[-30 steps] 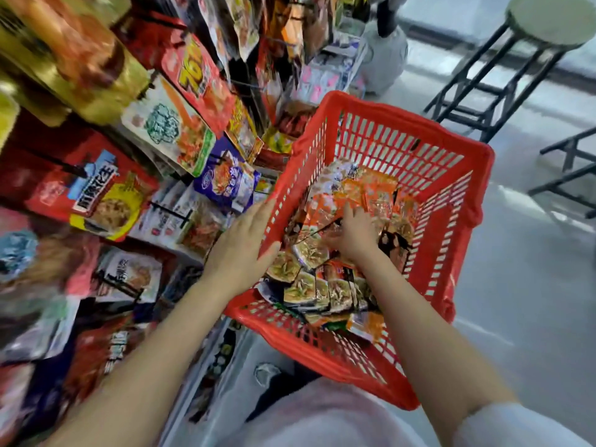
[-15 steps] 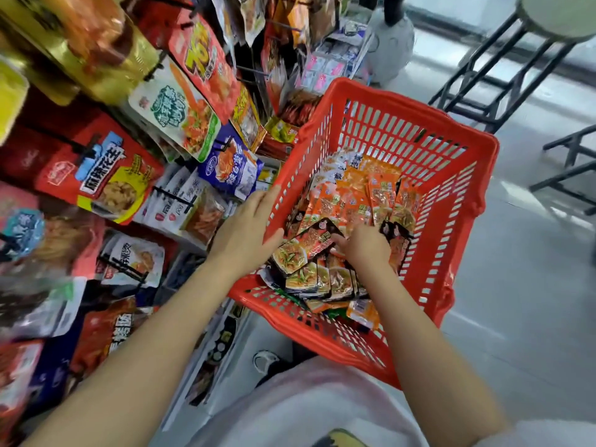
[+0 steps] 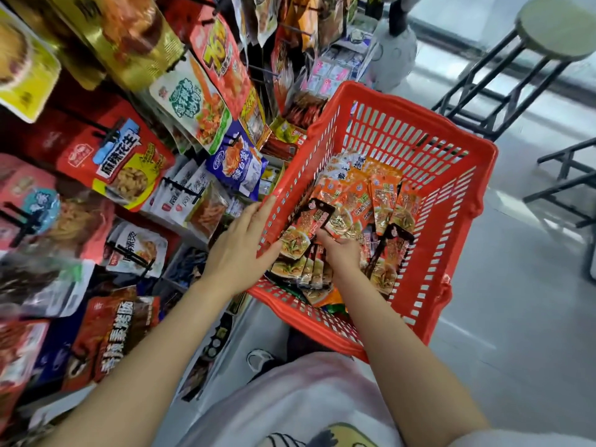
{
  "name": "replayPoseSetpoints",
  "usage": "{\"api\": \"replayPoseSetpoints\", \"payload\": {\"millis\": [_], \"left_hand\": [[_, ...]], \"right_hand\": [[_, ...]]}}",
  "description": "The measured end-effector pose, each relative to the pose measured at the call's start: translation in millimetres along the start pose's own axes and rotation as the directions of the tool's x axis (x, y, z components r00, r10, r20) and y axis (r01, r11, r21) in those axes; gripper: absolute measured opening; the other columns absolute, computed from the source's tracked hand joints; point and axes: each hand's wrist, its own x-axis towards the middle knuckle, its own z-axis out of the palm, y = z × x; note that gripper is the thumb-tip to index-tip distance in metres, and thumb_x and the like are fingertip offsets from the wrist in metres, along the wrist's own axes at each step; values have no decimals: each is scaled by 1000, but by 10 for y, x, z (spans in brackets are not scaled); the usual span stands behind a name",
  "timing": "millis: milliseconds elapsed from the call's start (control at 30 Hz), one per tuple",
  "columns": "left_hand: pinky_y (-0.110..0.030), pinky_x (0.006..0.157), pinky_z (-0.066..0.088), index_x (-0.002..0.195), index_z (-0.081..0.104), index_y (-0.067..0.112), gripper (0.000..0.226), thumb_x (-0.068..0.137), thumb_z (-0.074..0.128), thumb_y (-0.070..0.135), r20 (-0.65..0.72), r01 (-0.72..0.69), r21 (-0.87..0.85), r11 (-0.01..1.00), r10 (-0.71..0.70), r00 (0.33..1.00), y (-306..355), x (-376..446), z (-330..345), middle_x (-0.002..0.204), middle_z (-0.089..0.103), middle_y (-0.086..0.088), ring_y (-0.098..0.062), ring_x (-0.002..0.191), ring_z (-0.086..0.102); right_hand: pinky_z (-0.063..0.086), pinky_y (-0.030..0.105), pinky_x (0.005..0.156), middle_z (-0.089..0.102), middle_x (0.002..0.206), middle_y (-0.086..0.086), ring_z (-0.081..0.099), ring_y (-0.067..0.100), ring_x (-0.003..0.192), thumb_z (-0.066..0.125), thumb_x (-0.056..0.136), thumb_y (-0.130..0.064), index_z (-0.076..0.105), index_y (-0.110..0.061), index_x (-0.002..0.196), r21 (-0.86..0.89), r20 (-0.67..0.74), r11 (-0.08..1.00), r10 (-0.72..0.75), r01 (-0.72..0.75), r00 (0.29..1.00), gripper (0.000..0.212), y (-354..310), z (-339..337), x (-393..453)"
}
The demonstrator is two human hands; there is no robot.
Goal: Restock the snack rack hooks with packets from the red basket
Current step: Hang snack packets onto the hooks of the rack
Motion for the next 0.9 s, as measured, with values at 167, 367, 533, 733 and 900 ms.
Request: {"api": "replayPoseSetpoints", "payload": {"millis": [167,367,533,733,900], "left_hand": [[-47,111,37,160,-5,41,78,102,47,47,-13,13,-28,1000,-14,1000,-7,2,24,169,11,-1,-23,153,21],[-47,111,39,160,-2,41,78,102,49,43,-8,15,-40,999,-15,1000,-23,20,33,168,17,-3,-24,151,25],[-44,110,37,161,-1,40,76,103,48,42,-2,13,-43,999,-13,1000,-26,12,25,167,19,0,-22,150,25],[-45,111,36,160,-2,40,75,104,46,44,26,18,-51,999,-17,1000,-14,-2,-1,167,19,0,-23,149,26],[-47,117,28,159,28,26,68,99,56,43,-95,9,-118,993,-20,995,127,-16,-6,161,25,-2,-22,148,20]], "right_hand": [[48,60,100,56,140,14,58,35,123,93,48,-58,42,-4,145,271,190,932,193,-240,963,122,-96,202,-166],[53,64,90,58,136,17,63,38,115,94,29,-53,38,-8,145,232,284,957,103,-173,953,137,-22,461,54],[61,53,70,70,113,22,74,37,90,97,55,-28,51,3,132,213,385,958,101,-194,917,95,-117,295,-123],[61,46,76,71,115,19,74,32,97,92,69,-22,50,3,130,211,478,969,11,-126,878,78,-256,-104,-524],[53,51,98,67,124,12,68,28,110,93,67,-33,52,-7,123,203,491,979,-104,2,865,74,-263,-453,-675]]}}
